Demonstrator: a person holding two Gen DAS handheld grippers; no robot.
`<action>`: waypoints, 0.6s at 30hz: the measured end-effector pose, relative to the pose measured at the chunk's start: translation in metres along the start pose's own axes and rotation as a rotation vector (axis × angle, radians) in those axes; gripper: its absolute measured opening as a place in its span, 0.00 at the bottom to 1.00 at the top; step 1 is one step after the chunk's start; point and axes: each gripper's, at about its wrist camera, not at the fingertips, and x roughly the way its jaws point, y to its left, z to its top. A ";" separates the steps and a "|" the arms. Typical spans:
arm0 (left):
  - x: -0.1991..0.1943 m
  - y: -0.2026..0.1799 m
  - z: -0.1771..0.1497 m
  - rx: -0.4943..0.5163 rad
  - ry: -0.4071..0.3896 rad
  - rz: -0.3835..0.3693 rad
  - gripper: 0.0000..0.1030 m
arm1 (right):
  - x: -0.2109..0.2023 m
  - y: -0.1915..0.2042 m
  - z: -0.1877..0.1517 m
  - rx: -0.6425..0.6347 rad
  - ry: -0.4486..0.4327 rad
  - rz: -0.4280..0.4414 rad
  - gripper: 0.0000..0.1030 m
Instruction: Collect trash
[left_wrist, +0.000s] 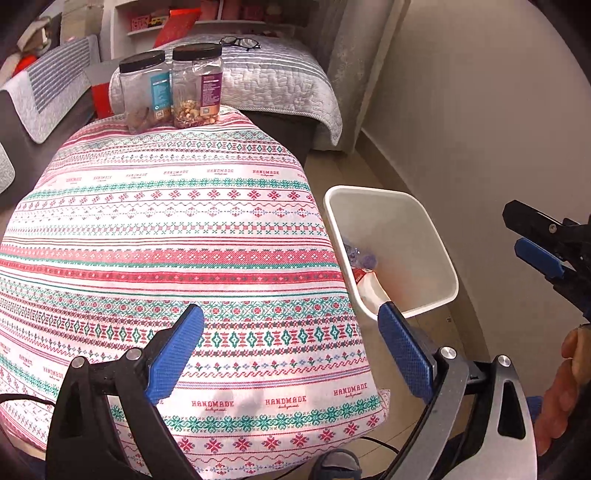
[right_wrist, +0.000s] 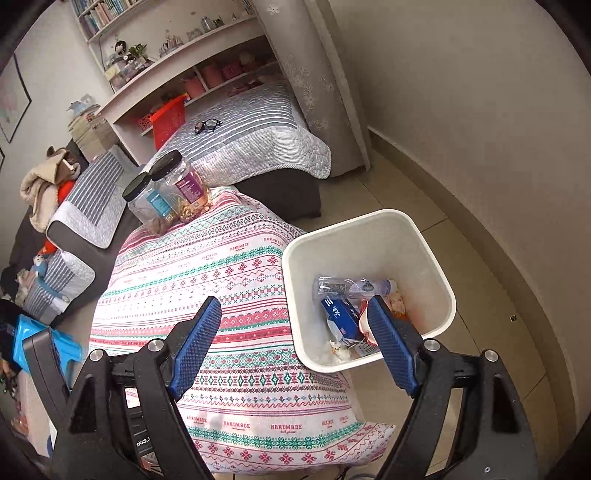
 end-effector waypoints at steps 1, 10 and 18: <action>-0.009 0.007 -0.004 -0.004 -0.001 0.015 0.89 | -0.010 0.006 -0.013 -0.003 -0.021 0.005 0.78; -0.113 0.048 -0.046 -0.034 -0.162 0.122 0.93 | -0.066 0.072 -0.081 -0.122 -0.135 -0.043 0.86; -0.158 0.062 -0.066 -0.030 -0.231 0.174 0.93 | -0.098 0.101 -0.107 -0.155 -0.148 -0.078 0.93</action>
